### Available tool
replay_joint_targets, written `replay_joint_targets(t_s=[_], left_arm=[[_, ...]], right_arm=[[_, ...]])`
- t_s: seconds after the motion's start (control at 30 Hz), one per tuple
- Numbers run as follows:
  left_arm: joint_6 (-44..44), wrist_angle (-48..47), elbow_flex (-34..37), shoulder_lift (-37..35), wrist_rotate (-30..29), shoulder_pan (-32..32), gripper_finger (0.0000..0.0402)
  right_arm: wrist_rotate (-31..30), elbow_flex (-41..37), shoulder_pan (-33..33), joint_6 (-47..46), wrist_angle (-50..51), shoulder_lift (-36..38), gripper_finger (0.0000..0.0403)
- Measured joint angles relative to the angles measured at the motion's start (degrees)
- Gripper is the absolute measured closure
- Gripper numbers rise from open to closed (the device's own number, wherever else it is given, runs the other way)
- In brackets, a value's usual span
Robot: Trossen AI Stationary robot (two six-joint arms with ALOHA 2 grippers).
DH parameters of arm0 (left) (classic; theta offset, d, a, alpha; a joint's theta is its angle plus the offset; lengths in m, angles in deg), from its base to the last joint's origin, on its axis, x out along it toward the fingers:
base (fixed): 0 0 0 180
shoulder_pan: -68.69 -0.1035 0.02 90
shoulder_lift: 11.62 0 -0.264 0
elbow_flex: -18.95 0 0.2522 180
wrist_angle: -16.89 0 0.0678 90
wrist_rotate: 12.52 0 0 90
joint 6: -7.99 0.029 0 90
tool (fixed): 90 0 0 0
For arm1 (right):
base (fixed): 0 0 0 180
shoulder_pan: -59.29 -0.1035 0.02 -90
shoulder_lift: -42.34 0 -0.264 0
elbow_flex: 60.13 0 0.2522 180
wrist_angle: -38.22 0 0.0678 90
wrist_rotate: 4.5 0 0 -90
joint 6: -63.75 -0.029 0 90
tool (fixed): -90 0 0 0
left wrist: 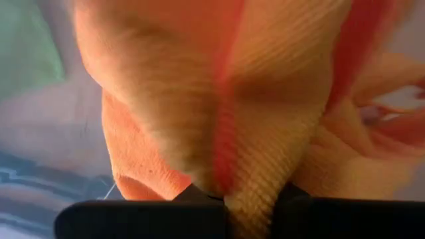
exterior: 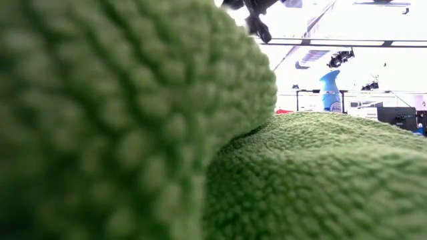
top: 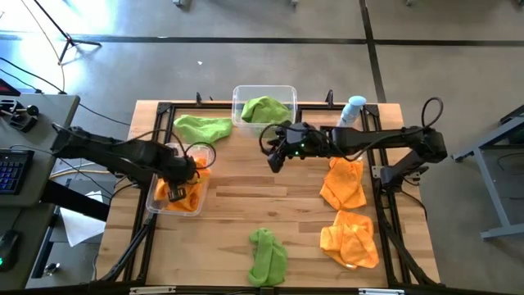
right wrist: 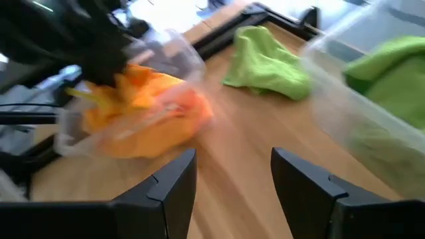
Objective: Sort microfiber towel by color & place in baskets
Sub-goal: Put the orange microfiber towel into the bottom transparent bin
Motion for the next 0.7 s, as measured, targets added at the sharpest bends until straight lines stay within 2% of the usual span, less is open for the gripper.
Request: replay_joint_targets(t_s=[0.17, 0.27, 0.5, 0.7], left_arm=[[0.6, 0.7, 2.1, 4.1, 0.1, 0.0, 0.0399], [2.4, 1.8, 3.4, 6.5, 0.5, 0.0, 0.0383], [6.0, 3.1, 3.7, 11.7, 2.0, 0.0, 0.0300], [8.5, 0.8, 2.4, 12.6, 1.9, -0.1, 0.0230]], right_arm=[[-1.5, 0.0, -2.1, 0.1, -2.4, -0.1, 0.0214], [-3.2, 0.0, -3.1, -1.0, -2.2, -0.1, 0.0214], [-3.5, 0.0, -4.8, -2.6, -2.2, -0.1, 0.0214], [-3.5, 0.0, -5.8, -2.8, -0.4, -0.1, 0.0214]])
